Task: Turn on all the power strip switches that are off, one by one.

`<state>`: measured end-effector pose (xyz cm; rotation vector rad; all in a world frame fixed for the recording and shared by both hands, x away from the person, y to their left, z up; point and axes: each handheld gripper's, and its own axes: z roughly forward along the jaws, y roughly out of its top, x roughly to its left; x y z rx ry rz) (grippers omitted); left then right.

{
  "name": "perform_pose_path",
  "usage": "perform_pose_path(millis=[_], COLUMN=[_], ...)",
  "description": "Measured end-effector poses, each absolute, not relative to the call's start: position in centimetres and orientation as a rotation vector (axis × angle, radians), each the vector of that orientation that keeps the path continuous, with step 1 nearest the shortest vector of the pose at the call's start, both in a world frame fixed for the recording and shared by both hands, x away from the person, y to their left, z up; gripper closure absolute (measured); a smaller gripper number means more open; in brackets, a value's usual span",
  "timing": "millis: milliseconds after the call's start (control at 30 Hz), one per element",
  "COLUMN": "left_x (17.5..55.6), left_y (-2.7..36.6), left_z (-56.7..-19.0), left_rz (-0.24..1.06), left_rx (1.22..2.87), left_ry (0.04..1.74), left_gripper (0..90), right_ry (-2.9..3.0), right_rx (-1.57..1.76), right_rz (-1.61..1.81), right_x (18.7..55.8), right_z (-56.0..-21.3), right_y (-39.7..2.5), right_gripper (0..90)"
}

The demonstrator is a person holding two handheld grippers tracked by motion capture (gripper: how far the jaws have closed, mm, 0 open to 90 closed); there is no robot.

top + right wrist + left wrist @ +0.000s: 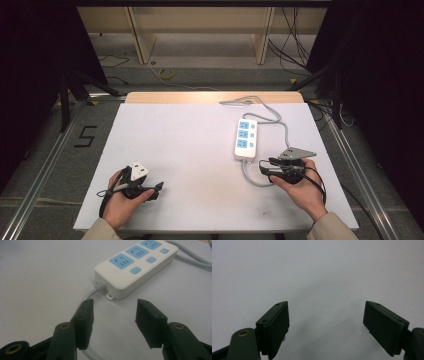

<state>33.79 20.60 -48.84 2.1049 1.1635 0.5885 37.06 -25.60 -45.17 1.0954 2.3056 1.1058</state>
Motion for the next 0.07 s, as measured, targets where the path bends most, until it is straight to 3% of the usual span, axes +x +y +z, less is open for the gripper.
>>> perform_pose_path(millis=[67], left_x=[33.84], left_y=[20.58], left_z=[-48.84], left_rz=[0.590], left_rx=[2.104], left_ry=[1.162], left_gripper=[20.8], right_ry=[2.302], right_rx=[1.089], right_rz=[1.109], right_x=[36.93], right_z=[-45.17], right_y=[-25.62], right_gripper=[48.9])
